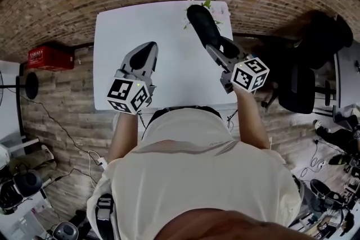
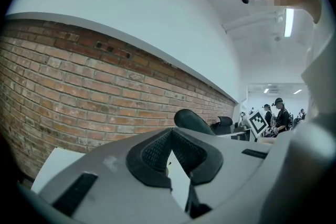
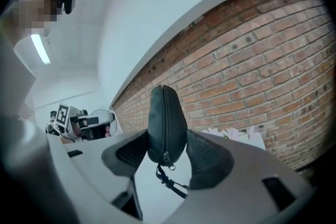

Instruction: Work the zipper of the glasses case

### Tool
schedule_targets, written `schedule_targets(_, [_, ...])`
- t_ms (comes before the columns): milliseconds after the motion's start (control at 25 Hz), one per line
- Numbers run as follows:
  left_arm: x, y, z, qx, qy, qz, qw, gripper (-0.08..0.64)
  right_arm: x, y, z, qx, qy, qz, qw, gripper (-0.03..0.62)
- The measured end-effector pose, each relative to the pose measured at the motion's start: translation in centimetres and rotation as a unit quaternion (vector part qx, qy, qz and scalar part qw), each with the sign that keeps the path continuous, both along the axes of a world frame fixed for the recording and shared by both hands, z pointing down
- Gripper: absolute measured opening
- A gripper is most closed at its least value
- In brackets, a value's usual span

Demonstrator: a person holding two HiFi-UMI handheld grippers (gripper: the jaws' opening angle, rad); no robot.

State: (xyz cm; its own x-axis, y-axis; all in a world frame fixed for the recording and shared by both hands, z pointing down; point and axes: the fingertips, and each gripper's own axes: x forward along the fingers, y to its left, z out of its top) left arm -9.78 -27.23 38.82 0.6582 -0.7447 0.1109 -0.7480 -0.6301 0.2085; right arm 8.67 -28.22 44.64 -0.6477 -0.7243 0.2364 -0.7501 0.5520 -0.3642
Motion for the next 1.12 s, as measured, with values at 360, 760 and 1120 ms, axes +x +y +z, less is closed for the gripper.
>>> schedule_targets(360, [-0.2,0.7,-2.6,0.026,0.014,0.014,0.9995,0.015,0.6,1.2,-7.6,0.084,-0.034,0.013,0.996,0.284])
schedule_targets(760, [0.2,1.0,-4.0,0.023,0.065,0.056,0.996,0.017,-0.3,1.6,-8.4,0.085,-0.084,-0.011,0.993,0.284])
schedule_targets(1120, [1.4,2.6,-4.9,-0.011,0.144,0.135,0.9803,0.27,-1.2,2.4,-8.2,0.084,-0.089,-0.031,0.992,0.284])
